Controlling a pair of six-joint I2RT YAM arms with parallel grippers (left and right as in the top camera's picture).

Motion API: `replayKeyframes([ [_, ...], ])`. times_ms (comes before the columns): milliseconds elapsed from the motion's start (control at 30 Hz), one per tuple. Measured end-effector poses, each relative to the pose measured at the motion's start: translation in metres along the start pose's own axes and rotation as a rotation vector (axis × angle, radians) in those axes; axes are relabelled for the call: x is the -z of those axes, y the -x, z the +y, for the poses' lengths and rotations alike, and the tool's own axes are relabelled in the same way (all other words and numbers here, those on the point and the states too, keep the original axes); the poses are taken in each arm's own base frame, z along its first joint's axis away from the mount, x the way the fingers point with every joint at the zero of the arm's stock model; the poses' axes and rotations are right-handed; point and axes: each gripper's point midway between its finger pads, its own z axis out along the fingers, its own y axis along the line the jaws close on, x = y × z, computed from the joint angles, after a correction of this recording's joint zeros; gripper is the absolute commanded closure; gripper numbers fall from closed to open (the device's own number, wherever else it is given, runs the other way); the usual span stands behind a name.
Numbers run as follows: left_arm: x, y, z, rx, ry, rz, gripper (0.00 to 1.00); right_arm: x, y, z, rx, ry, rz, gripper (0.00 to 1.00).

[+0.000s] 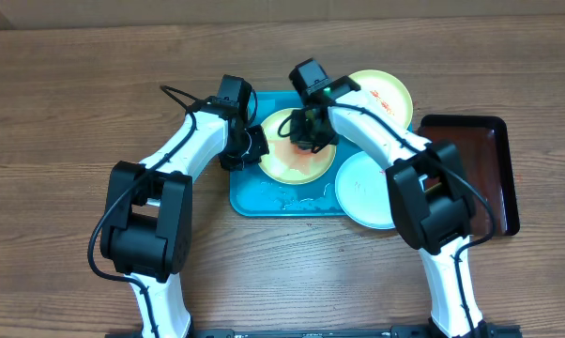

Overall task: Clean dirty plates on tray and stack at the side
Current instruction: 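Scrub the yellow plate surface with the sponge in circles, right gripper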

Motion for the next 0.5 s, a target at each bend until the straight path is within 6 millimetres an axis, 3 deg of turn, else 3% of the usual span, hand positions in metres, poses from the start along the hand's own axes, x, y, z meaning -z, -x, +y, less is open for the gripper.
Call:
replayKeyframes([
  [133, 0.000, 0.000, 0.000, 0.000, 0.001, 0.001, 0.96, -0.002, -0.015, 0.024, 0.056, 0.067, 0.047, 0.96],
  [267, 0.000, -0.001, 0.001, 0.001, 0.002, 0.004, 0.96, -0.003, -0.033, 0.033, 0.075, 0.093, 0.110, 0.96],
  [400, 0.000, -0.002, 0.000, 0.001, 0.000, 0.007, 0.96, 0.000, -0.036, 0.026, 0.058, 0.099, 0.145, 0.96],
  [500, 0.000, -0.002, -0.001, -0.001, -0.007, 0.008, 0.96, 0.003, -0.037, 0.004, 0.006, 0.067, 0.188, 0.96],
])
